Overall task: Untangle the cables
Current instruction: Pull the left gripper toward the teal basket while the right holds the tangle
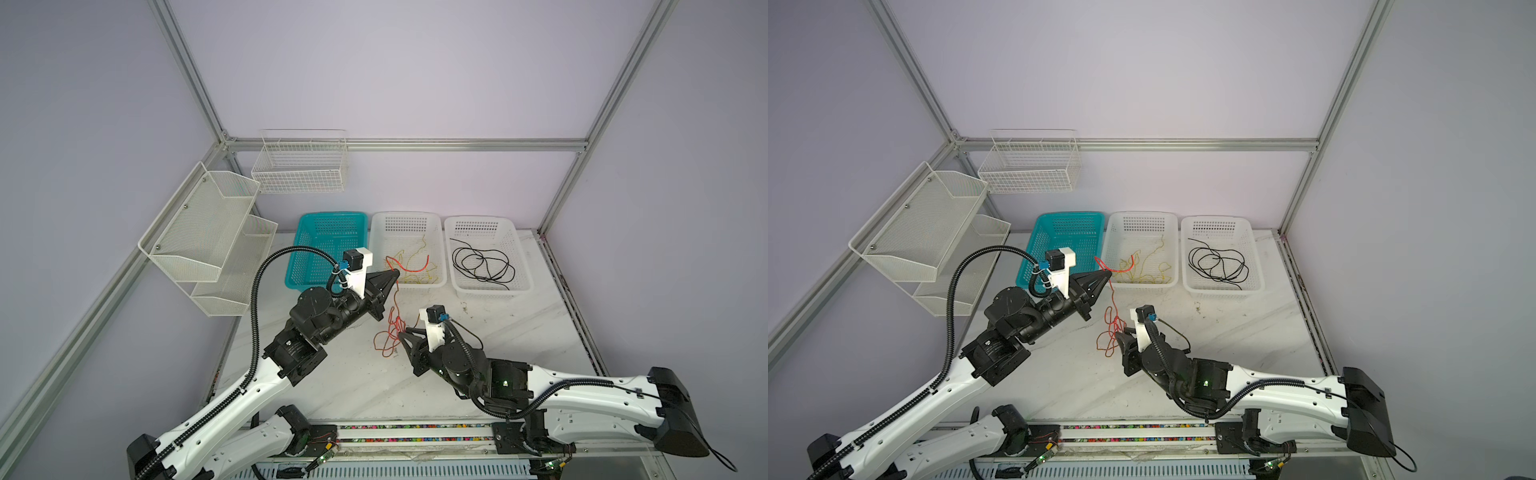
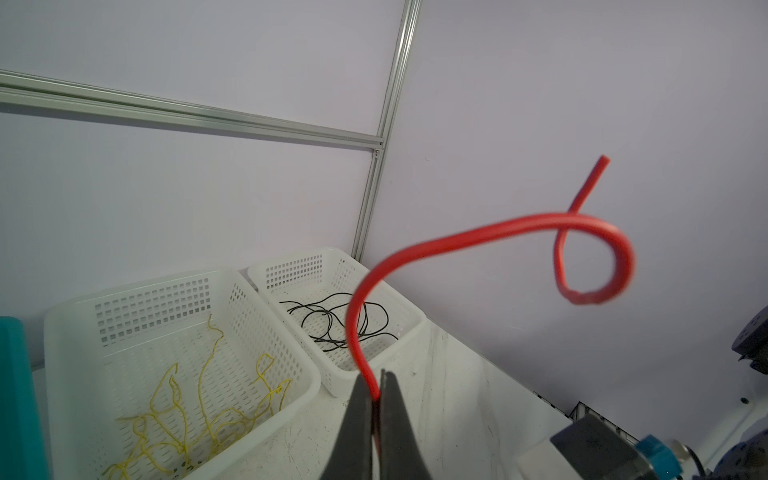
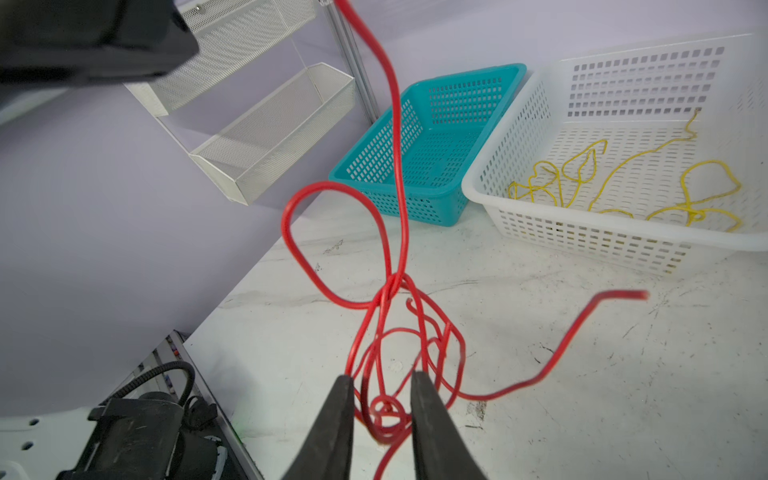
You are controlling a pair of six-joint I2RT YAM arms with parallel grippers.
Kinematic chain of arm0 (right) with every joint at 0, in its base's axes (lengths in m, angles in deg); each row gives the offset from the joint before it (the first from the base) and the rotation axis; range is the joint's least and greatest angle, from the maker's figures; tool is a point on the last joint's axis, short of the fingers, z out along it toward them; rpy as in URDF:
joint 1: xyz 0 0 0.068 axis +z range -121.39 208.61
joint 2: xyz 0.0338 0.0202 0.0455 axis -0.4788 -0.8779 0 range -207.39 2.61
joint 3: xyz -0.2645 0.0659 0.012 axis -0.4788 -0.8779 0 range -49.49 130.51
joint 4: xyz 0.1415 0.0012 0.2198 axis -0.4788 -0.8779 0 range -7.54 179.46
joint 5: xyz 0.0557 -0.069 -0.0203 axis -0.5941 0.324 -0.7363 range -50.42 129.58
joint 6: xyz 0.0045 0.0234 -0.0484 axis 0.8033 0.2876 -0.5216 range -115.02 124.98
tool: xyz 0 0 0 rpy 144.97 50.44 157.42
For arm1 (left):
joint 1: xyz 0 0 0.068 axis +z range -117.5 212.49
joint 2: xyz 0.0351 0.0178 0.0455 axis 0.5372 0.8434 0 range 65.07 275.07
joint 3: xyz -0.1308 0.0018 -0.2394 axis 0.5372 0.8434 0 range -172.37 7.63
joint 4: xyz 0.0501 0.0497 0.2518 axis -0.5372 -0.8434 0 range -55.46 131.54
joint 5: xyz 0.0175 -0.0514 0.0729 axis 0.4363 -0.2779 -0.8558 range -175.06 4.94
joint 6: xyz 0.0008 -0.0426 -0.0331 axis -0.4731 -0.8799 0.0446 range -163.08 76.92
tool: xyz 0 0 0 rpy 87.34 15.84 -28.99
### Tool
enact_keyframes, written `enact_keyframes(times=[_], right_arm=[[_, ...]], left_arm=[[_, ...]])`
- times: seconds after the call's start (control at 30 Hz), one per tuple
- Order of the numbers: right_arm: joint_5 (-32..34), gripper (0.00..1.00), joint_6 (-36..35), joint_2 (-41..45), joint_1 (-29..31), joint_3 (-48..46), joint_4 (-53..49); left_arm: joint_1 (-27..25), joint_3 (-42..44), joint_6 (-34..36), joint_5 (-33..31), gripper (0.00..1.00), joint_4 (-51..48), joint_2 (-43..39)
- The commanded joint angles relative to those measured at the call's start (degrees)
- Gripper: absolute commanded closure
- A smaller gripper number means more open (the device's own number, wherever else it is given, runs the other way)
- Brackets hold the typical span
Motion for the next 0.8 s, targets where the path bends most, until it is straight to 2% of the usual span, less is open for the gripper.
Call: enact_keyframes(times=[0.0,0.2,0.53,0.6,0.67,0.77], right_arm=[[1.25,0.75,-1.02,-1.40,0.28,1.01,1.45],[3.91,0.80,-1.26,-1.81,0.28,1.18,1.99],[3.89,0.80,-3.04,-3.10,0.28,1.46,5.50],[4.39,0.85,-3.02,-3.61,0.28,1.34,5.50],[5.02,0.98,-3.03,-3.98,0.28,1.02,5.68],[6.10,1.00,-2.01,-4.16,0.28,0.79,4.89]], left_arm=[[-0.19,1.94,0.77,0.96,1.00,3.24,-1.27],[-0.16,2.47,0.38,1.14,1.00,3.40,-1.94],[-0.14,3.94,-0.99,1.05,1.00,4.05,-3.20],[-0.15,4.15,-1.22,1.06,1.00,4.24,-3.42],[-0.15,4.23,-1.03,0.90,1.00,4.27,-3.75],[-0.16,3.74,0.31,-0.43,1.00,3.16,-4.99]])
